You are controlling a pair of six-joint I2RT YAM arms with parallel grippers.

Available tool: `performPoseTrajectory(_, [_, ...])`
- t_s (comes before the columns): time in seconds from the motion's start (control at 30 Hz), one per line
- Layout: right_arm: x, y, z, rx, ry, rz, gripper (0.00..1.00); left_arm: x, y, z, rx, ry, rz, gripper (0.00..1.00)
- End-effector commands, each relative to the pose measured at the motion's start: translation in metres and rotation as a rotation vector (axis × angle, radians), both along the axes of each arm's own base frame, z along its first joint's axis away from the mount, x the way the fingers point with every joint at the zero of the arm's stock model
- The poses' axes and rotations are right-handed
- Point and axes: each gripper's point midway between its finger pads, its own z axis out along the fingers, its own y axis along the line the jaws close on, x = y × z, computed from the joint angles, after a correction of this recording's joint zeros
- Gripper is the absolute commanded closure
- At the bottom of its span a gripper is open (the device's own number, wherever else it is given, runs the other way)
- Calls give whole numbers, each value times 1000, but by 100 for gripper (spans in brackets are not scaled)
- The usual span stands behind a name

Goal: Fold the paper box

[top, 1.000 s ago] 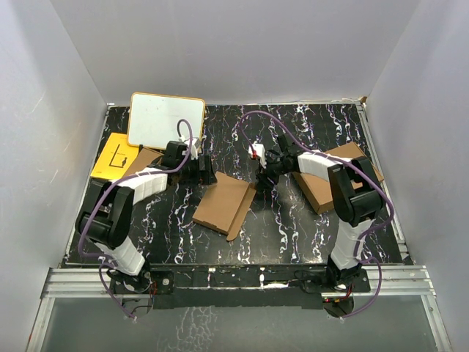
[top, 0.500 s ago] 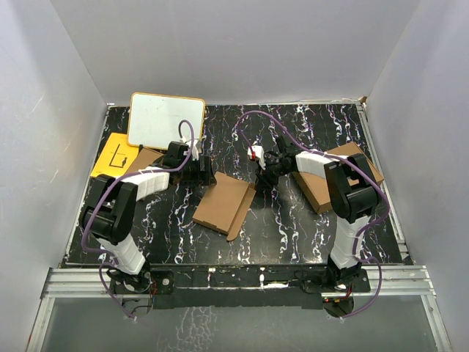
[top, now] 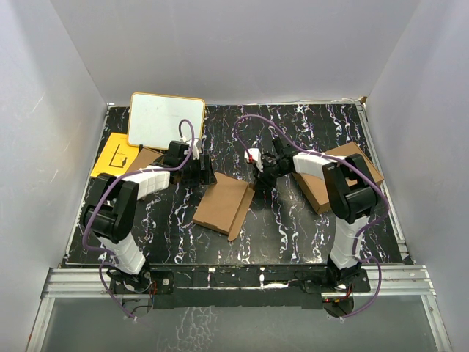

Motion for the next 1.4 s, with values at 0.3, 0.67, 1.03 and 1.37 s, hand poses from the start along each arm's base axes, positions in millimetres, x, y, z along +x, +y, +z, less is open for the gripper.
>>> performPoseTrajectory(0.3, [20,13,26,49,-136,7,77,-9,1,-8,1,60,-1,23])
performPoseTrajectory(0.67, [19,18,25,44,-153,11,74,-6,-1,-9,-2,69,-9,23])
performPoseTrajectory(1.03, [22,19,25,48,-156,-2,78,-6,-1,-12,5,79,-10,25])
performPoseTrajectory(1.37, [5,28,38,100,-181,87,90,-3,-1,-15,21,83,-22,26])
